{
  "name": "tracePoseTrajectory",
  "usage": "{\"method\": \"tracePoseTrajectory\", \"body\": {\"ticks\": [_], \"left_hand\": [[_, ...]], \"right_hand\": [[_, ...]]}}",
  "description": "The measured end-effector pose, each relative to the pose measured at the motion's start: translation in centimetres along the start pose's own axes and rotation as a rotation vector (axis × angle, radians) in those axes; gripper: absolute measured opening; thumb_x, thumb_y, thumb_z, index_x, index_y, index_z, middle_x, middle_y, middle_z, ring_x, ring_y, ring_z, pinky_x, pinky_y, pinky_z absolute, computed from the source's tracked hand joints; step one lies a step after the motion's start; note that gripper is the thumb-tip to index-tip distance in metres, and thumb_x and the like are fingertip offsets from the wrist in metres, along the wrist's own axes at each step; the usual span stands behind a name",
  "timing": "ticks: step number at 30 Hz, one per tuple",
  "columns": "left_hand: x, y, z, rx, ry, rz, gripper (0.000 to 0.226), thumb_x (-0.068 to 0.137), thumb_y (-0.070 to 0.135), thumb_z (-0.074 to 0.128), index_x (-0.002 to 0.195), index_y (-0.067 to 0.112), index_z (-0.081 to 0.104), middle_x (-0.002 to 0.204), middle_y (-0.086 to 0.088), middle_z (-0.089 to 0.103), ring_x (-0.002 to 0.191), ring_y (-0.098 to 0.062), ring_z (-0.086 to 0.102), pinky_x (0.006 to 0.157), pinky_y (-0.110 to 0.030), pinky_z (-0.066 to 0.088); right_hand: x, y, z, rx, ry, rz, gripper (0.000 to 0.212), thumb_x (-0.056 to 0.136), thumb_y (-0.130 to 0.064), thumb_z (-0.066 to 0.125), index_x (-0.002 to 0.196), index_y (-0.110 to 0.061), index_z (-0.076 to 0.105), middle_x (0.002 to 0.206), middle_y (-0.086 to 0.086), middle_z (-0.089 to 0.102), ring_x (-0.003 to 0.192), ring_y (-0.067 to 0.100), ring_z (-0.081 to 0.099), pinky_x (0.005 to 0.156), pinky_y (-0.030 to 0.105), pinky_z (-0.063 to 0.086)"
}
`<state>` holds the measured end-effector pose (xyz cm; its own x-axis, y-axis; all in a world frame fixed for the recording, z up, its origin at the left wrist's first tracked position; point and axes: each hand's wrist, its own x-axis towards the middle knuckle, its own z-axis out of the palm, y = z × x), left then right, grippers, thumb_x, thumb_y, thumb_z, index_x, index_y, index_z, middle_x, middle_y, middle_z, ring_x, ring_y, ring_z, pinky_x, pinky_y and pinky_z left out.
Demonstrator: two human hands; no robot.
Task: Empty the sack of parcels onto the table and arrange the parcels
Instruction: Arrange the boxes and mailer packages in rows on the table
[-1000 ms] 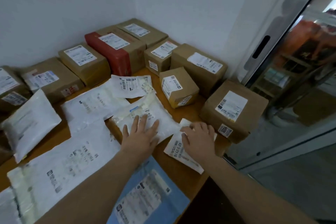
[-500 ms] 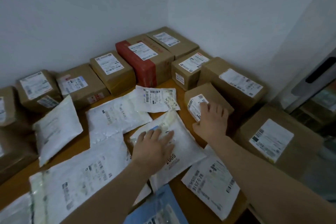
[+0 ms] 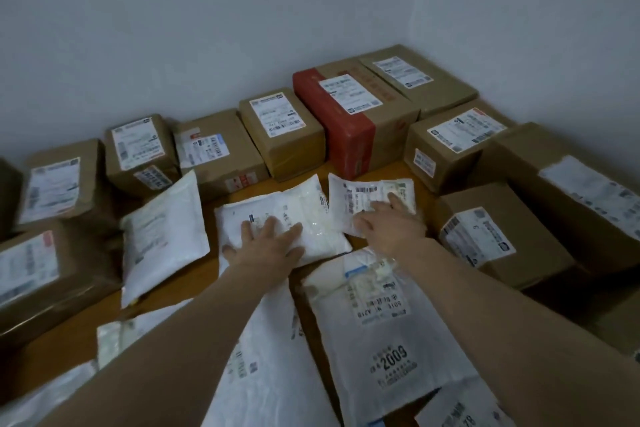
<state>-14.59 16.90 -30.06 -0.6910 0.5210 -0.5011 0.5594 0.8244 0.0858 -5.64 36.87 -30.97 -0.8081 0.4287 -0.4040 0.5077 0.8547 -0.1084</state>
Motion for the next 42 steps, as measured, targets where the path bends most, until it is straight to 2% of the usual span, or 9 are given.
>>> {"method": "tracePoseTrajectory", "body": {"ticks": [4, 10, 13, 15, 20, 26, 29, 36, 42], "left_hand": [[-0.4, -0.7, 0.4, 0.002, 0.018, -0.020, 0.056, 0.094, 0.061, 0.025, 0.145, 0.051, 0.003, 0.159, 0.006, -0.007, 0.145, -0.036, -0.013, 0.109, -0.070, 0.005], [-3.4, -1.5, -0.8, -0.017, 0.167, 0.016, 0.059, 0.096, 0.059, 0.018, 0.150, 0.041, 0.002, 0.161, 0.001, -0.004, 0.147, -0.028, -0.008, 0.115, -0.055, 0.001], [-5.9, -2.2, -0.9, -0.001, 0.417, 0.029, 0.054, 0.099, 0.048, 0.030, 0.148, 0.028, 0.024, 0.154, -0.003, 0.025, 0.142, -0.023, 0.021, 0.116, -0.040, 0.021], [-7.1, -3.2, -1.0, -0.006, 0.530, -0.019, 0.055, 0.096, 0.040, 0.043, 0.146, 0.022, 0.028, 0.149, -0.003, 0.029, 0.137, -0.022, 0.026, 0.114, -0.035, 0.024], [-6.5, -8.1, -0.9, 0.049, 0.471, -0.266, 0.088, 0.092, 0.033, 0.056, 0.150, 0.011, -0.007, 0.158, -0.014, -0.005, 0.146, -0.034, -0.003, 0.118, -0.045, 0.009], [-5.1, -12.3, -0.4, 0.054, 0.380, -0.291, 0.088, 0.089, 0.019, 0.060, 0.150, 0.020, -0.004, 0.148, -0.016, 0.019, 0.136, -0.033, 0.027, 0.097, -0.041, 0.045], [-5.4, -12.8, -0.2, 0.128, 0.374, -0.212, 0.075, 0.095, 0.019, 0.051, 0.151, 0.019, 0.002, 0.144, -0.012, 0.024, 0.131, -0.028, 0.032, 0.088, -0.037, 0.050], [-5.5, -13.0, -0.5, 0.182, 0.312, -0.200, 0.050, 0.098, 0.018, 0.047, 0.143, 0.010, 0.030, 0.138, -0.012, 0.027, 0.126, -0.027, 0.036, 0.092, -0.031, 0.047], [-5.5, -13.9, 0.8, -0.005, 0.256, -0.148, 0.054, 0.088, 0.032, 0.054, 0.138, 0.018, 0.038, 0.129, -0.009, 0.035, 0.121, -0.027, 0.039, 0.090, -0.035, 0.046]], "right_hand": [[0.2, -0.2, -0.1, -0.089, 0.064, 0.065, 0.047, 0.101, -0.041, 0.016, 0.131, -0.028, 0.049, 0.147, 0.003, 0.039, 0.144, 0.030, 0.013, 0.115, 0.055, 0.002], [-1.9, -2.8, 0.0, 0.003, 0.341, -0.107, 0.040, 0.101, -0.035, 0.027, 0.134, -0.026, 0.047, 0.142, -0.003, 0.045, 0.137, 0.018, 0.030, 0.118, 0.040, 0.005], [-4.1, -4.3, 0.2, 0.046, 0.303, -0.181, 0.040, 0.101, -0.028, 0.034, 0.139, -0.025, 0.042, 0.143, -0.002, 0.043, 0.135, 0.019, 0.032, 0.116, 0.035, 0.013], [-5.1, -6.5, -0.2, 0.176, 0.272, -0.252, 0.040, 0.100, -0.021, 0.036, 0.140, -0.023, 0.041, 0.143, 0.000, 0.042, 0.132, 0.020, 0.035, 0.109, 0.032, 0.027], [-5.6, -14.9, -1.0, 0.413, 0.173, -0.390, 0.044, 0.100, -0.016, 0.039, 0.143, -0.027, 0.035, 0.148, 0.000, 0.036, 0.128, 0.021, 0.043, 0.102, 0.034, 0.042], [-3.1, -22.8, -0.1, 0.703, -0.002, -0.383, 0.047, 0.102, -0.017, 0.037, 0.147, -0.027, 0.031, 0.154, -0.001, 0.030, 0.140, 0.021, 0.032, 0.114, 0.038, 0.032], [-2.5, -24.2, 1.0, 0.627, -0.044, -0.415, 0.044, 0.102, -0.015, 0.035, 0.145, -0.019, 0.036, 0.156, 0.001, 0.025, 0.142, 0.021, 0.026, 0.115, 0.033, 0.024], [-2.0, -26.1, 2.5, 0.490, -0.100, -0.458, 0.042, 0.095, -0.005, 0.039, 0.136, -0.011, 0.045, 0.142, 0.007, 0.043, 0.130, 0.025, 0.042, 0.110, 0.037, 0.034], [-1.5, -25.5, 3.5, 0.073, -0.038, -0.479, 0.047, 0.095, -0.026, 0.045, 0.141, -0.018, 0.036, 0.150, 0.005, 0.030, 0.140, 0.030, 0.018, 0.117, 0.039, 0.013]]}}
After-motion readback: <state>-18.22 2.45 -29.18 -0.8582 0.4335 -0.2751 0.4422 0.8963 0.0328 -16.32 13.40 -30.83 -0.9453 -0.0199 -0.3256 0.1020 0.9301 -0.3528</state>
